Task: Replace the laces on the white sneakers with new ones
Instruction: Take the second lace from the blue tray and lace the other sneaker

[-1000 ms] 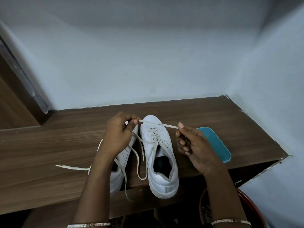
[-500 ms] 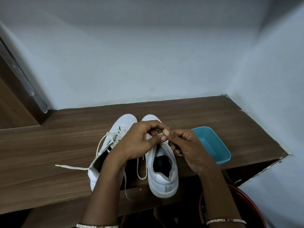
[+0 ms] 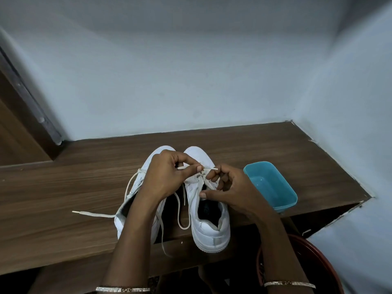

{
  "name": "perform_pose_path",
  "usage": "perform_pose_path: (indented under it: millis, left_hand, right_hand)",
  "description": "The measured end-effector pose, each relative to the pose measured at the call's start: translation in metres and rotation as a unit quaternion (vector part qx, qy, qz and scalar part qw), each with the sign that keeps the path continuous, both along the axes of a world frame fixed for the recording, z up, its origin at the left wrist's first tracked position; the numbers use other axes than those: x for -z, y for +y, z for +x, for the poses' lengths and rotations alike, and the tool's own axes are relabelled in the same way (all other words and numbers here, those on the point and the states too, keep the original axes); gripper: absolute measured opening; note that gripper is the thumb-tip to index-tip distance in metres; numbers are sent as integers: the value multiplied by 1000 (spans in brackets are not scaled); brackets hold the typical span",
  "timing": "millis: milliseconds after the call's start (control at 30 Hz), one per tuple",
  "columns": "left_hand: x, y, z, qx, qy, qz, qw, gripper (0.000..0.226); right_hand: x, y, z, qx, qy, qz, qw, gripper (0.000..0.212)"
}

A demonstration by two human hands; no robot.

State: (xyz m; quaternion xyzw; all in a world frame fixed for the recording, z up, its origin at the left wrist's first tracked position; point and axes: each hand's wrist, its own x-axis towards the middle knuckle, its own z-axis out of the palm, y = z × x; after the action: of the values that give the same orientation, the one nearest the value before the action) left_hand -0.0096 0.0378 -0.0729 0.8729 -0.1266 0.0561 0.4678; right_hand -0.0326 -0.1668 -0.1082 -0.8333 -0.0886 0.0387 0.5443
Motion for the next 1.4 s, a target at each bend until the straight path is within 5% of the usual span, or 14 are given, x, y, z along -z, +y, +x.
perform_pose_path:
  millis: [500, 800, 1400]
  left_hand:
    - [2, -8, -4, -30, 25, 137, 990, 10]
    - [5, -10, -2, 39, 6, 164, 986, 8]
    - [2, -37, -12, -12, -19, 266, 964, 15]
  right_hand:
    - [4, -6, 3, 39, -19, 6, 999, 13]
    - [6, -8, 3, 47, 14, 50, 998, 9]
    - [4, -12, 1, 47, 54, 77, 994, 11]
